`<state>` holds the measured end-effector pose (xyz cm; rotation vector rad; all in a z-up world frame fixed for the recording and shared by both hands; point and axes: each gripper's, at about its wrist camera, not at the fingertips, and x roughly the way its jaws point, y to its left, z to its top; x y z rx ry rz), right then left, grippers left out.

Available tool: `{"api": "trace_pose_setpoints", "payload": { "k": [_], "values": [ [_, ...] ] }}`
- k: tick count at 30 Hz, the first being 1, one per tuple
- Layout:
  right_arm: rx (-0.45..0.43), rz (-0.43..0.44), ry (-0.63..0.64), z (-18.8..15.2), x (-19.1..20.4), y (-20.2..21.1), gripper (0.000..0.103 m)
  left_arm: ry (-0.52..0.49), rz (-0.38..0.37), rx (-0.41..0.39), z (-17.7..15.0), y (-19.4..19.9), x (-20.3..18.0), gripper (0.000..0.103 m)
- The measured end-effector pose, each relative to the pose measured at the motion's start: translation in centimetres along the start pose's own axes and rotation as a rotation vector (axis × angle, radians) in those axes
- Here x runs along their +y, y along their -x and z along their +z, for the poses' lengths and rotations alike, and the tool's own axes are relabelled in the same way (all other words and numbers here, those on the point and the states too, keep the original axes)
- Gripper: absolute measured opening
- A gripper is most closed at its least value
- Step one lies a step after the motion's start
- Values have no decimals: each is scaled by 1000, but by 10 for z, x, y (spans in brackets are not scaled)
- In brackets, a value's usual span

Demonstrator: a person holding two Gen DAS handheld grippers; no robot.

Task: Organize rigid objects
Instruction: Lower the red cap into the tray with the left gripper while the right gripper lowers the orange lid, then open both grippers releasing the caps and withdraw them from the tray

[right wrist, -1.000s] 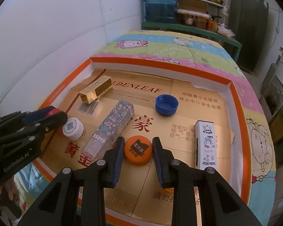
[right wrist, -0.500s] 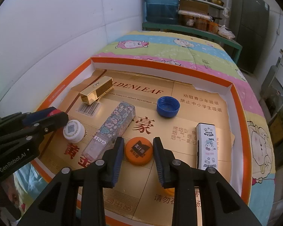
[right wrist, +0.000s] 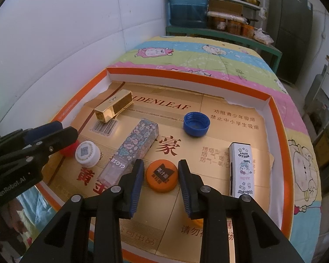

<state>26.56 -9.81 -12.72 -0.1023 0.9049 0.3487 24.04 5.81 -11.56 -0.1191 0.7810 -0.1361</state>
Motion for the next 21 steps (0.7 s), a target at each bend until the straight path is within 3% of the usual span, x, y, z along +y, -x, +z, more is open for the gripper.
{"api": "trace_pose_setpoints", "payload": {
  "k": [7,10,21],
  "values": [
    [-12,0,-9,0,0,4,33,-6,-3,-10,1,4,-2,49],
    [-18,-6,-17,0,-2,10,52,-5,7,-20,2,8,-1,59],
    [-49,-24,-50,-2,-9,36,53,-14,23,-55,-1,30,-4,59]
  ]
}}
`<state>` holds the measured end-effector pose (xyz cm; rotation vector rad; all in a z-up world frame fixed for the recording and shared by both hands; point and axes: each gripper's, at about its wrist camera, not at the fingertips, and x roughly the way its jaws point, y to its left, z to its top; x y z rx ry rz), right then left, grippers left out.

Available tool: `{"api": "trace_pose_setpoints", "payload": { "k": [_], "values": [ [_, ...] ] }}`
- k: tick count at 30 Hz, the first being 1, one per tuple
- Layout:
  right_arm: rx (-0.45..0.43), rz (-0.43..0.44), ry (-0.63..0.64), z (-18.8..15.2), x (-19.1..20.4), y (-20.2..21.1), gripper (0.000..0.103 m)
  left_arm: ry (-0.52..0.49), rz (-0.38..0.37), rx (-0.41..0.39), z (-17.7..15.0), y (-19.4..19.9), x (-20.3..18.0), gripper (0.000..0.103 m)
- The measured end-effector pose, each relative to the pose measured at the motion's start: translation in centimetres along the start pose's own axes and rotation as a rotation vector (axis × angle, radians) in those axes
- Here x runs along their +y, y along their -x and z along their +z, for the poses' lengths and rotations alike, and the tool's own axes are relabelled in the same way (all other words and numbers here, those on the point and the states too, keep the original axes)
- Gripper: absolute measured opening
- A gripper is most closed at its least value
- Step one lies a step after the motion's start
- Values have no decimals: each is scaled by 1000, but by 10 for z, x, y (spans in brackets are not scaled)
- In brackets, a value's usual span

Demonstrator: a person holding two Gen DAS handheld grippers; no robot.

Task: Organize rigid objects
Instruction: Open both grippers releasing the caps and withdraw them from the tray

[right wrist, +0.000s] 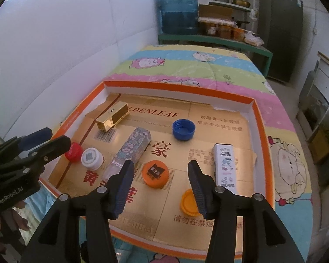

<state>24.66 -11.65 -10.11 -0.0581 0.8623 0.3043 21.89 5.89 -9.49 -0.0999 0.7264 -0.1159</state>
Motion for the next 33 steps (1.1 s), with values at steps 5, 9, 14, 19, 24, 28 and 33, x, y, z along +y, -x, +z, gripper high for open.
{"api": "trace_pose_setpoints", "payload": {
  "k": [5,9,14,19,24,28,33],
  "values": [
    [-6,-12,-17,-5,-2,13,53,-1,-4,-10,-1,12,-2,59],
    [-18,-22,-24,-9,-1,26,53,-3,-14,-17,-3,22,-5,59],
    [-34,-33,-30,-14,-1,43,53,-4,-20,-25,-6,35,-9,59],
    [-46,-42,-43,-18,-2,59,53,-7,-26,-42,-7,48,-13,59],
    [-55,-51,-51,-24,-2,71,53,-9,-29,-50,-11,60,-16,59],
    [-61,-59,-53,-30,1,80,53,-13,-31,-56,-14,69,-18,59],
    [-67,-62,-55,-39,5,92,53,-28,-26,-69,-20,83,-23,59]
  ]
}}
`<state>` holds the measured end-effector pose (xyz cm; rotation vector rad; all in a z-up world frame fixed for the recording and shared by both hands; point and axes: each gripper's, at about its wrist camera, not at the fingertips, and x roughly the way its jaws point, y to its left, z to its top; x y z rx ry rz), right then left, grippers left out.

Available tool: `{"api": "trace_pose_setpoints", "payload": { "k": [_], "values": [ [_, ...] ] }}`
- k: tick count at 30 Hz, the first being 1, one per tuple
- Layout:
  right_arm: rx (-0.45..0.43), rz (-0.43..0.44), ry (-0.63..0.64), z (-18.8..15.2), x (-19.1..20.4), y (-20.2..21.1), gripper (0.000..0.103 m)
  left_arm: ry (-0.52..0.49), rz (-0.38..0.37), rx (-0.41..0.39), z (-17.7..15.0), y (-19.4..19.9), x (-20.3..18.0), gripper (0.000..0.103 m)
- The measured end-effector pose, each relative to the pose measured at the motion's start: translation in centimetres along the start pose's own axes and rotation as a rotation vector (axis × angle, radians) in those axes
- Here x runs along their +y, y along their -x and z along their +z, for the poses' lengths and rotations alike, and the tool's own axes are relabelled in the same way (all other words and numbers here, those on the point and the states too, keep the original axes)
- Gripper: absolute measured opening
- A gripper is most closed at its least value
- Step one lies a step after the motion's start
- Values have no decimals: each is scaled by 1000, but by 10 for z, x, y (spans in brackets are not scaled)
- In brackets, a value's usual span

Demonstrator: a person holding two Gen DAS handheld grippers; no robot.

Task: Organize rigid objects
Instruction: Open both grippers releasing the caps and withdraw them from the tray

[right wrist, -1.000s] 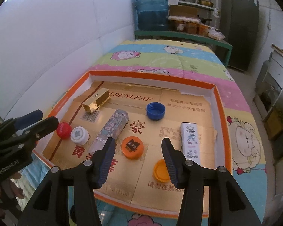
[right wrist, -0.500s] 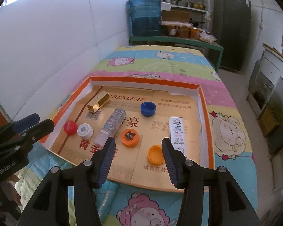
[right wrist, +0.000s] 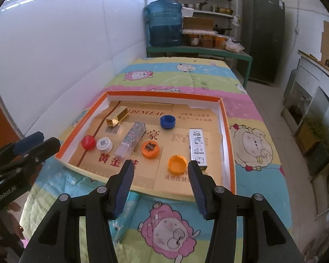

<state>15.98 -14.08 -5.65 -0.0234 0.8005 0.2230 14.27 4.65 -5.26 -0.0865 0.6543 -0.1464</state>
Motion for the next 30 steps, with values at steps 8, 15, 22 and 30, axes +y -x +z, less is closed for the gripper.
{"api": "trace_pose_setpoints", "payload": {
  "k": [8,15,22,30],
  "values": [
    [-9,-5,3,-12,4,17,53,-26,1,-19,-7,20,-11,59],
    [-17,-9,0,-25,8,33,53,-23,-19,-28,-16,33,-17,59],
    [4,-4,-14,-41,12,37,53,-21,-38,-18,-30,39,-21,59],
    [31,-3,-18,-57,20,33,53,-11,-39,2,-48,44,-18,59]
  ]
}}
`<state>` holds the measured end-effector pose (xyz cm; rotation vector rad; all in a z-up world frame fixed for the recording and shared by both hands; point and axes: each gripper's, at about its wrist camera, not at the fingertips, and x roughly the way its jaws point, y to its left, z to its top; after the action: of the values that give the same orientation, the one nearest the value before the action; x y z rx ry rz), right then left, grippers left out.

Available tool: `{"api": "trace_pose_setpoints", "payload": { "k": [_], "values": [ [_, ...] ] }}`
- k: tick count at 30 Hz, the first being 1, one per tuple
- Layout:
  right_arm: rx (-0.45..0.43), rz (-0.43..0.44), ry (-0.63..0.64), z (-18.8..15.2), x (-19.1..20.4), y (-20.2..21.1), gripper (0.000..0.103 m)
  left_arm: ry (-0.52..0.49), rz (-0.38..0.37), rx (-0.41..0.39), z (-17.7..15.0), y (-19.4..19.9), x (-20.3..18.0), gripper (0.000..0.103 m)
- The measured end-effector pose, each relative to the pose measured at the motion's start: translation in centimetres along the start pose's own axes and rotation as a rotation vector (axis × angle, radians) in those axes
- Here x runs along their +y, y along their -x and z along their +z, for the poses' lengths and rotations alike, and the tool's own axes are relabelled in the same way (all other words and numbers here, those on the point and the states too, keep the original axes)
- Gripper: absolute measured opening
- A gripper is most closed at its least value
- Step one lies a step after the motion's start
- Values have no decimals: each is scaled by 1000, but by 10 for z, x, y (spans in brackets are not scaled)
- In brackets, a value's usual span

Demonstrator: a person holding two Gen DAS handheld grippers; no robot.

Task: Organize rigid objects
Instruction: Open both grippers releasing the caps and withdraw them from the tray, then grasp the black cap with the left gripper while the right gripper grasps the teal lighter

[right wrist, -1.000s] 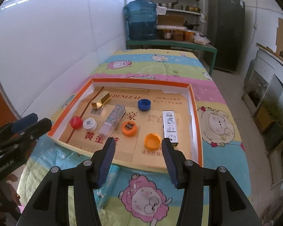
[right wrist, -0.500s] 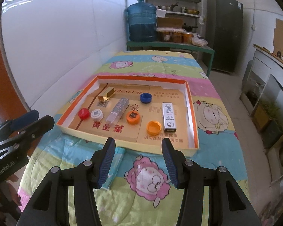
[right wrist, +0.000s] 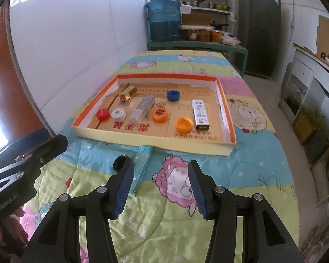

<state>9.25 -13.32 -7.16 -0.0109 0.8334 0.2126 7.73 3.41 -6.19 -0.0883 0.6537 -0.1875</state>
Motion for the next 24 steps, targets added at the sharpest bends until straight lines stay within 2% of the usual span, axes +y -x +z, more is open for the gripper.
{"api": "trace_pose_setpoints", "payload": {
  "k": [15,24],
  "values": [
    [86,-1,63,-17,34,-46,52,40,15,26,-13,-4,22,59],
    [91,-65,107,-16,38,-63,52,39,7,45,-13,-15,21,59]
  ]
}}
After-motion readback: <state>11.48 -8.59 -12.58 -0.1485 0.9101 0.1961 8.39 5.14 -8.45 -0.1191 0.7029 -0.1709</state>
